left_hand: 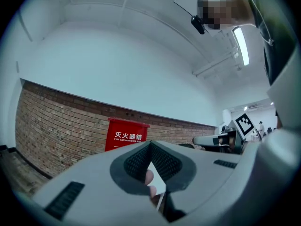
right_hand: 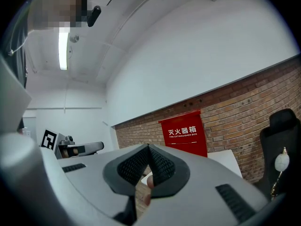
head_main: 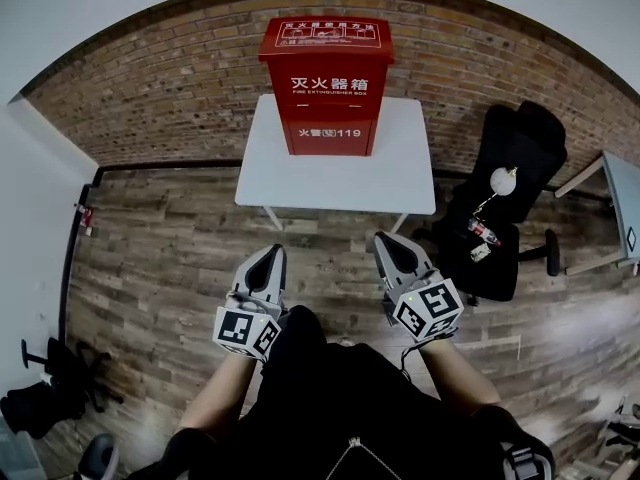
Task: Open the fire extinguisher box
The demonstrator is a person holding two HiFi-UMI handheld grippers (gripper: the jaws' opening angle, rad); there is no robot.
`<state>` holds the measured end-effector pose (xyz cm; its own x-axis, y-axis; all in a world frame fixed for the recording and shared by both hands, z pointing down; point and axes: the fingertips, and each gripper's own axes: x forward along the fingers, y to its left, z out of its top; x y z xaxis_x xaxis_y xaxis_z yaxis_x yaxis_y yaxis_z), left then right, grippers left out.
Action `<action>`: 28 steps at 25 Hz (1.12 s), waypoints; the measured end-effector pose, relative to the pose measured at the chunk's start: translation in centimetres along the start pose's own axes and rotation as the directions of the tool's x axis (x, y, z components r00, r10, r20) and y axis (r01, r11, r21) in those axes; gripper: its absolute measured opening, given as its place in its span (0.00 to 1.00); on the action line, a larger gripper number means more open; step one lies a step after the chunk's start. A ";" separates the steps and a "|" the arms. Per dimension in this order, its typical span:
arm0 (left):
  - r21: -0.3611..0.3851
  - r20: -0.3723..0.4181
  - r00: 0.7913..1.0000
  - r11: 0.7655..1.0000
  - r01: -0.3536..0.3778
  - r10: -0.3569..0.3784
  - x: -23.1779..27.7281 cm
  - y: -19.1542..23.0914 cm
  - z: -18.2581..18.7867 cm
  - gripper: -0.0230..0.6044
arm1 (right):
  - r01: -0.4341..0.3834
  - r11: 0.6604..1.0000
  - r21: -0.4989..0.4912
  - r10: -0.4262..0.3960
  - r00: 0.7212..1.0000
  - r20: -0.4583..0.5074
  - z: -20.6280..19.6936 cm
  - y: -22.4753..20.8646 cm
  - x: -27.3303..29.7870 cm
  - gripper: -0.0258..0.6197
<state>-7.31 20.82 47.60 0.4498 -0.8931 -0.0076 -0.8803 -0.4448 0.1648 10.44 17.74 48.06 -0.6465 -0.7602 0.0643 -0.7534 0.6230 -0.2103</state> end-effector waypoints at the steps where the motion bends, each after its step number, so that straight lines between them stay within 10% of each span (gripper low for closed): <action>1: -0.002 -0.005 1.000 1.000 -0.012 0.012 0.2 0.6 -0.3 0.11 | -0.003 1.000 -0.002 0.003 1.000 -0.001 -0.2 -0.2 0.4 0.07; 28: -0.074 -0.027 0.996 0.993 0.088 -0.090 32.0 29.1 5.7 0.11 | 0.286 0.958 -0.021 -0.286 0.958 0.021 7.6 -17.0 31.8 0.07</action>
<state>-19.36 -21.09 46.51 0.5313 -0.8472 0.0042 -0.8237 -0.5154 0.2364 3.58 -18.45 46.25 -0.4014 -0.9103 0.1014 -0.9093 0.3829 -0.1629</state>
